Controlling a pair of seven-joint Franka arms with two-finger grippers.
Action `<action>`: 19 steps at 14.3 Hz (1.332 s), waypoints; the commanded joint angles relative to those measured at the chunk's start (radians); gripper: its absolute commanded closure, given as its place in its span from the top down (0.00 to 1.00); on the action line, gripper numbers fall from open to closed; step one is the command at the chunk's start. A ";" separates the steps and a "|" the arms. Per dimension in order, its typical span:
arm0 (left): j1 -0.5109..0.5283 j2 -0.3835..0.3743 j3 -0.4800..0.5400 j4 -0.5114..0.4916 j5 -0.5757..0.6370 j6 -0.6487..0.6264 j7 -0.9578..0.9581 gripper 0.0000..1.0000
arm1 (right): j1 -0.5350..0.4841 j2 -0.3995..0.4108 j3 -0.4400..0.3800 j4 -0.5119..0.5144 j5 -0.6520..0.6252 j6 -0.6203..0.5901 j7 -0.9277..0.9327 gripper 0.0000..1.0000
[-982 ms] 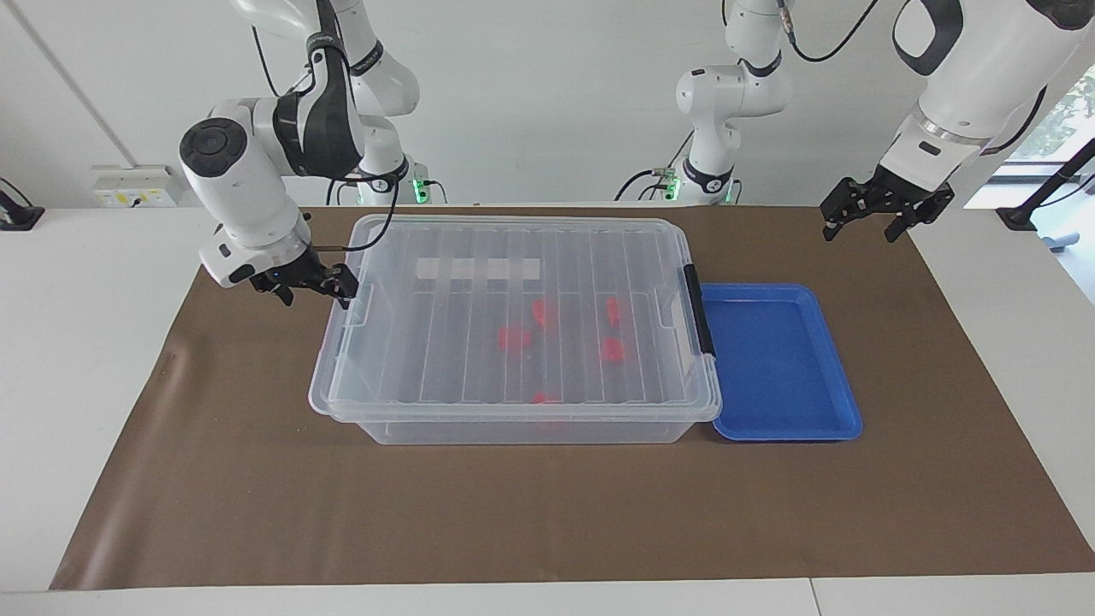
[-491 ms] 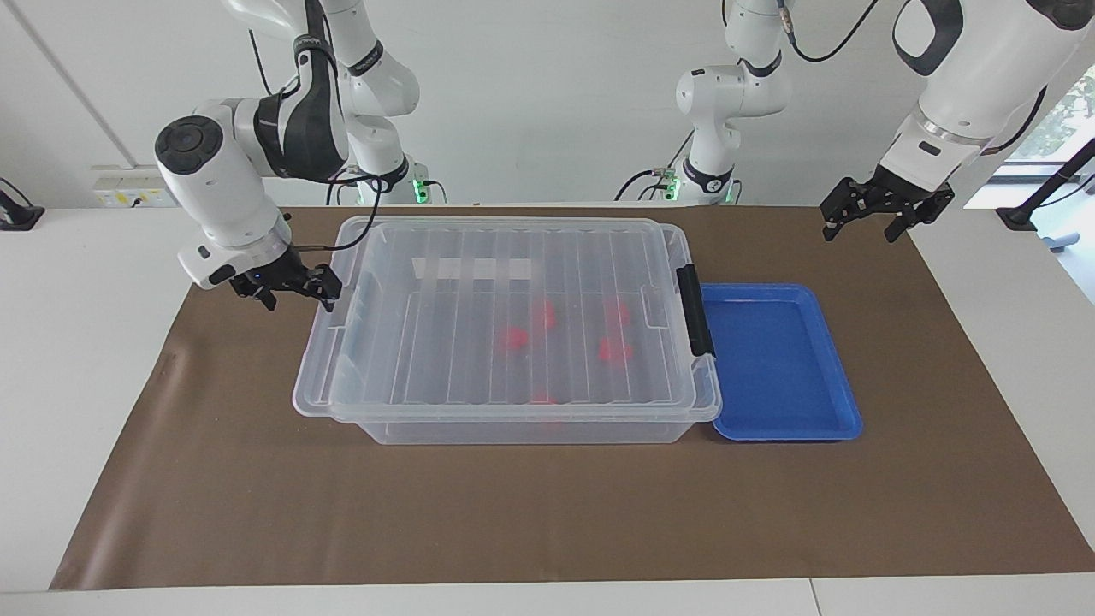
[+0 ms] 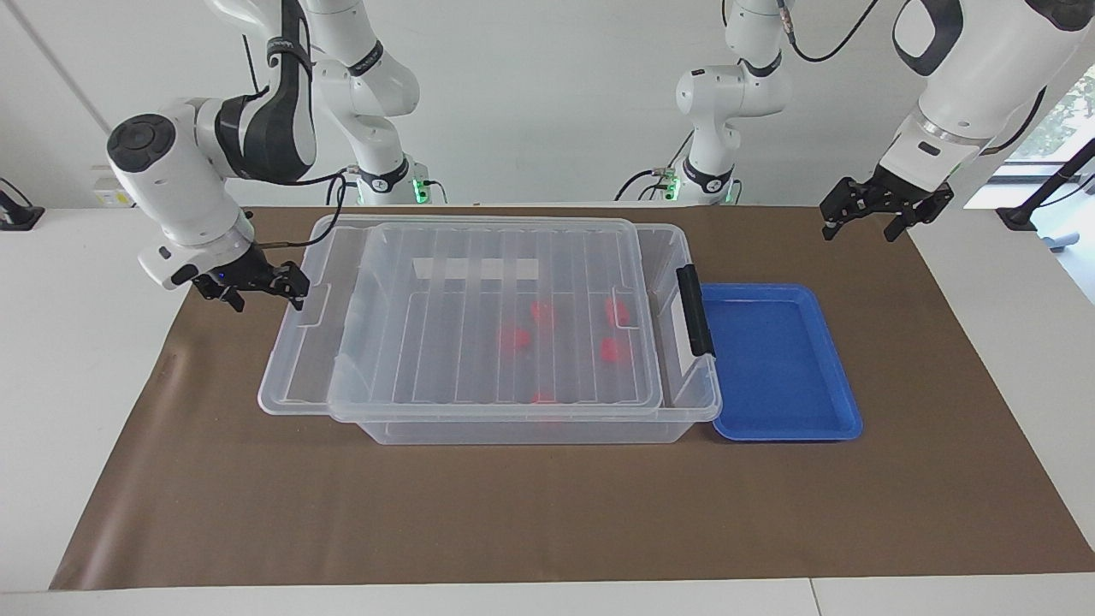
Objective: Place red block in blue tray from box
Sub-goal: 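Grasp the lid handle and slide the lid away from the blue tray, then reach the left gripper into the opened box toward a red block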
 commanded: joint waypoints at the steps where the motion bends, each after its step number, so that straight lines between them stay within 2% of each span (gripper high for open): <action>1: 0.000 -0.027 -0.001 -0.031 0.002 0.010 0.005 1.00 | -0.013 -0.018 -0.011 -0.026 0.006 0.040 -0.063 1.00; 6: -0.035 -0.033 -0.009 -0.048 0.002 0.040 0.002 1.00 | -0.015 -0.018 -0.049 -0.026 0.004 0.046 -0.123 1.00; 9: -0.121 -0.044 -0.009 -0.075 0.003 0.074 -0.029 1.00 | -0.015 -0.017 -0.078 -0.027 0.004 0.073 -0.195 1.00; 16: -0.352 -0.079 -0.010 -0.164 0.003 0.171 -0.318 1.00 | -0.021 -0.014 -0.126 -0.026 0.004 0.083 -0.281 1.00; 19: -0.438 -0.079 -0.012 -0.247 0.003 0.292 -0.502 1.00 | -0.024 -0.012 -0.144 -0.026 0.004 0.104 -0.333 1.00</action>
